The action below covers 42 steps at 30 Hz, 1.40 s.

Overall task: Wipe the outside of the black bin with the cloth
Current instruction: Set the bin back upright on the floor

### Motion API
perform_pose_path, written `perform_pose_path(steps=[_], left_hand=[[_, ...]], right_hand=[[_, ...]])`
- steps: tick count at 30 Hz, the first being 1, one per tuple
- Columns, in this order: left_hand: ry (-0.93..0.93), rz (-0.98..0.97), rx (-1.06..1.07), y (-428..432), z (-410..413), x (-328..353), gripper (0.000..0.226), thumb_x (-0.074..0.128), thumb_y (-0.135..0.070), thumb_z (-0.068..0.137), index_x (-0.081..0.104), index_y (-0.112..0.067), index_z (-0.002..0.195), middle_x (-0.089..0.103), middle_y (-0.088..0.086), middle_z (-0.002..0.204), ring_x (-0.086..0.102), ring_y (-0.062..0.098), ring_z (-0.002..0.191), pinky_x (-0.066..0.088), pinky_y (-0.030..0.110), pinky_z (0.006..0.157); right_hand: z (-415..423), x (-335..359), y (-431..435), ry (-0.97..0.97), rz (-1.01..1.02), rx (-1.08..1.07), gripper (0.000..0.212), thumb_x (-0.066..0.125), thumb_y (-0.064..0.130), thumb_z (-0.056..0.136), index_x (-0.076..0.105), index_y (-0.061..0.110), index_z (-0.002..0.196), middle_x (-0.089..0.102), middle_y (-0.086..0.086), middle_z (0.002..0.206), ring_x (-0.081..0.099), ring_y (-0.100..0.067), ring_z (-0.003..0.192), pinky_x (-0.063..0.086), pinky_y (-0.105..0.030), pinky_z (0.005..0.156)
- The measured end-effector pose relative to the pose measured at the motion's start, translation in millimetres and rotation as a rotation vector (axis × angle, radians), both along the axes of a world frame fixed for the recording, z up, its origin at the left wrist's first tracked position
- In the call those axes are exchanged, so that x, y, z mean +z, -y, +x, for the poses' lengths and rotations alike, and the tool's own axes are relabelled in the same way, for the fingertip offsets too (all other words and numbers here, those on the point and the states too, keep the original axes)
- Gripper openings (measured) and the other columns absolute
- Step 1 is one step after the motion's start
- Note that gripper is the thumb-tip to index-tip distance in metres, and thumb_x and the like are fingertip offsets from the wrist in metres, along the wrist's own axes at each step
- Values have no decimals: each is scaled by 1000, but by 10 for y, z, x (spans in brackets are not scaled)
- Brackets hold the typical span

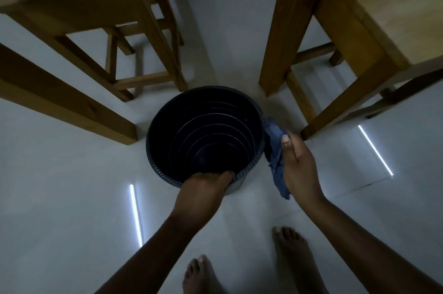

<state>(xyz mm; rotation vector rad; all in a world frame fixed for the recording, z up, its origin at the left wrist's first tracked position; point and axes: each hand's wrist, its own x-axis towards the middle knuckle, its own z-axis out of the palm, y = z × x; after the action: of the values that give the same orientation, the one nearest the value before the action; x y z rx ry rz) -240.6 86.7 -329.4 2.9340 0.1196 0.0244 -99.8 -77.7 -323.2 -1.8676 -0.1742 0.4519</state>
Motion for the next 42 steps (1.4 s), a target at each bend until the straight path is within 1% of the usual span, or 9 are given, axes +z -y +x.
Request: perform_pose_path(steps=[4,7,13,19,23,27,35,39,42], left_hand=[[-55,-115,20,190,-124,-98,16,60,-25,76,70,-24,89,67,-4,60,62,14,47,45,23,39],[-150,-204,75,238,-184,-163,17,62,-31,77,66,-27,94,73,-4,74,69,16,61,53,27,46],[-379,-168,4,230,-99,31,47,52,-66,79,60,-25,98,70,-4,94,67,16,85,54,31,67],[-210,-211,-1,320,385,609,42,41,-63,87,61,-28,98,69,-6,96,64,14,87,52,31,68],[-88,-223,-35,464,845,1095,35,45,-52,93,63,-25,106,70,-4,105,64,17,94,54,33,77],[94,-205,-86,651,1369,1645,31,54,-37,93,69,-11,102,72,7,101,67,24,91,56,36,77],[155,-276,-22,884,2081,2146,25,49,-49,91,63,-30,101,70,-8,97,64,11,86,42,22,65],[146,-314,-45,969,2153,2301,20,53,-41,92,64,-28,101,69,-6,96,64,14,87,43,24,67],[134,-311,-13,966,2130,2335,23,55,-41,91,65,-27,105,70,-5,101,64,14,91,42,23,70]], right_hand=[[-120,13,85,21,-45,40,22,36,31,102,56,30,111,59,24,96,56,14,93,39,1,71],[-193,9,170,-19,-47,44,27,34,35,101,57,28,114,63,14,100,56,10,95,41,-1,73],[-248,248,293,-49,-11,64,34,33,46,94,56,32,116,63,20,99,58,13,91,42,-1,70],[23,754,438,68,6,2,30,36,36,99,58,27,118,63,6,101,60,-3,94,42,-7,73],[378,1314,601,222,35,-95,29,38,28,101,56,16,121,60,2,96,57,-15,88,44,-28,75],[846,1855,776,374,43,-187,31,36,31,102,54,20,126,58,9,98,56,-5,87,43,-18,72],[1626,2331,931,769,-116,-295,34,39,23,102,51,17,132,61,3,94,57,-9,80,43,-22,63],[1850,1957,914,739,-306,-17,41,44,11,98,43,12,139,53,-9,135,54,-23,119,44,-38,98],[1852,1598,866,674,-702,201,45,38,28,98,40,14,140,46,-10,143,44,-35,130,38,-50,103]])
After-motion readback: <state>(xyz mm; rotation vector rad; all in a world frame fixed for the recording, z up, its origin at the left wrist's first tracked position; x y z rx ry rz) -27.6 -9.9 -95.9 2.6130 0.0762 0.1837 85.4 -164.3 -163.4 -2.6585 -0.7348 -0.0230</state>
